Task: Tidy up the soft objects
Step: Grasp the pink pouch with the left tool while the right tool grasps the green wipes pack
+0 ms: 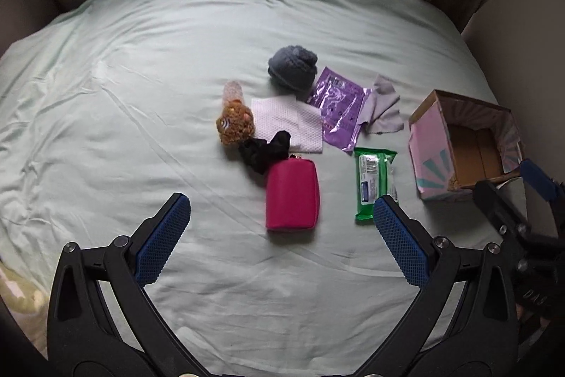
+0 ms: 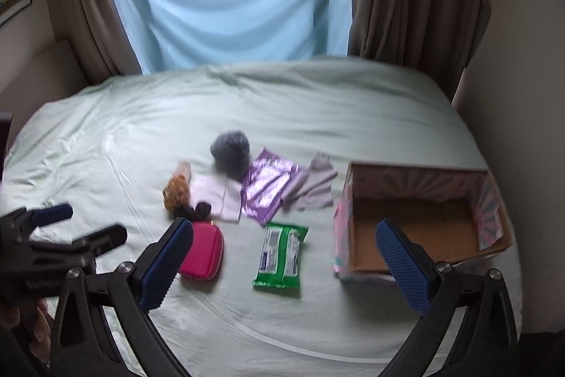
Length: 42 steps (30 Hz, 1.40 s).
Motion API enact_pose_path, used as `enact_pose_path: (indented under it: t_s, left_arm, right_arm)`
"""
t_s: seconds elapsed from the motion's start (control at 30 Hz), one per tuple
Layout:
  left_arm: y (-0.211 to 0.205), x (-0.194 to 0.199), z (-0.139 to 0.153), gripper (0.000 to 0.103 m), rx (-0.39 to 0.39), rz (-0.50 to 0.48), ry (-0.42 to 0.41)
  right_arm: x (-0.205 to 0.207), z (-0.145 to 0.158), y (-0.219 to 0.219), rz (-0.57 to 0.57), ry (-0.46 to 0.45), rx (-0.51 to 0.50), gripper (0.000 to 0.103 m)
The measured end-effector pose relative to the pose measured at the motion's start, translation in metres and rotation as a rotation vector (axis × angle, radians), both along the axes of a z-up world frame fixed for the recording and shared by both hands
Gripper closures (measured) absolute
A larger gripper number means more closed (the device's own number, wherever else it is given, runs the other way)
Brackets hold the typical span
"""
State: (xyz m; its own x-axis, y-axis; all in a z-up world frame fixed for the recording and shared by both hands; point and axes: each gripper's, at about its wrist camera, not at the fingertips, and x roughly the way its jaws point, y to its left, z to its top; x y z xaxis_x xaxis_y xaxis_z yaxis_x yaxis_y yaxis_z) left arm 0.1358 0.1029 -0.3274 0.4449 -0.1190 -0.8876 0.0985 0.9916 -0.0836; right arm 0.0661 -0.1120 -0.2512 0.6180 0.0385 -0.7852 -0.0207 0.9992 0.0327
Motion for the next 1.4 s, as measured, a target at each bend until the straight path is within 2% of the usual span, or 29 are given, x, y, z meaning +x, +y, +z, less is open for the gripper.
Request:
enact_pose_path:
  t_s: [0.13,0.27,0.33,0.5,0.63,0.77,1.0,1.07,1.27,1.4]
  left_arm:
    - [0.001,0.019,-0.056,0.001,-0.004,-0.028,0.067]
    - [-0.002,0.035,-0.108,0.003,-0.013,-0.042,0.122]
    - [-0.006,0.041,-0.126,0.003,-0.018,-0.045,0.137]
    - [-0.018,0.051,-0.159,0.003,-0.024,-0.06,0.158]
    - [-0.025,0.056,-0.173,0.004,-0.017,-0.06,0.145]
    - [-0.031,0.063,-0.184,0.013,-0.024,-0.052,0.156]
    - [-0.042,0.064,-0.183,0.04,0.022,-0.106,0.128]
    - [-0.045,0.063,-0.18,0.043,0.031,-0.116,0.12]
    - [-0.049,0.065,-0.172,0.055,0.014,-0.104,0.107]
    - [-0.045,0.061,-0.161,0.058,-0.001,-0.08,0.116]
  right_arm:
    - [0.007,-0.067,0.018,0.008,0.063,-0.027,0.001]
    - [0.019,-0.127,0.026,0.002,0.12,-0.035,0.01]
    - [0.025,-0.151,0.025,-0.013,0.136,-0.045,0.011]
    - [0.044,-0.187,0.012,-0.036,0.135,-0.041,0.013]
    - [0.063,-0.202,0.008,-0.011,0.149,-0.043,0.027]
    - [0.074,-0.211,0.013,0.046,0.157,-0.071,0.037]
    - [0.076,-0.216,0.02,0.112,0.161,-0.098,0.052]
    - [0.077,-0.215,0.021,0.12,0.163,-0.097,0.058]
    - [0.077,-0.206,0.021,0.127,0.163,-0.089,0.067]
    - [0.074,-0.189,0.021,0.118,0.147,-0.078,0.067]
